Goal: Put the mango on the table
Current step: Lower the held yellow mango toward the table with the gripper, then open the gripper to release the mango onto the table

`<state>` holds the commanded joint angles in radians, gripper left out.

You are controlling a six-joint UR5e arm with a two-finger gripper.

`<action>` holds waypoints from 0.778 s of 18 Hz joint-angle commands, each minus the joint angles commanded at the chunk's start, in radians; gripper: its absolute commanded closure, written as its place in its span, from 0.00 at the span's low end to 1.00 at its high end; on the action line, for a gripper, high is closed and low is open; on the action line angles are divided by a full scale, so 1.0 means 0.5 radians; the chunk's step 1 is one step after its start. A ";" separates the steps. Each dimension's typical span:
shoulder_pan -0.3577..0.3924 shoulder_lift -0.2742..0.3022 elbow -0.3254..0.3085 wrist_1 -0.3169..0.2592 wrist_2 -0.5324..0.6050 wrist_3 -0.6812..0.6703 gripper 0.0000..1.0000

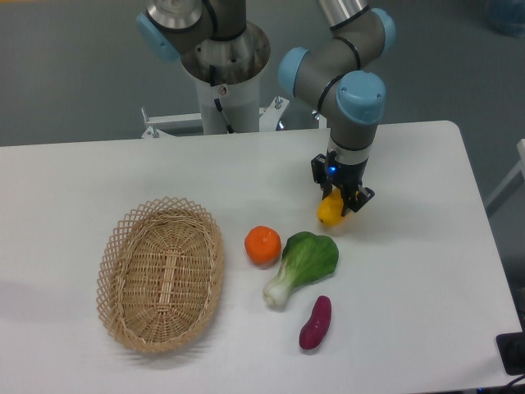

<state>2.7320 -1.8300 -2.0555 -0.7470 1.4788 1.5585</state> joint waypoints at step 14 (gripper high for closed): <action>-0.003 0.089 0.312 -0.098 -0.009 -0.021 0.00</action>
<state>2.7305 -1.7856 -1.8993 -0.7959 1.4742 1.5478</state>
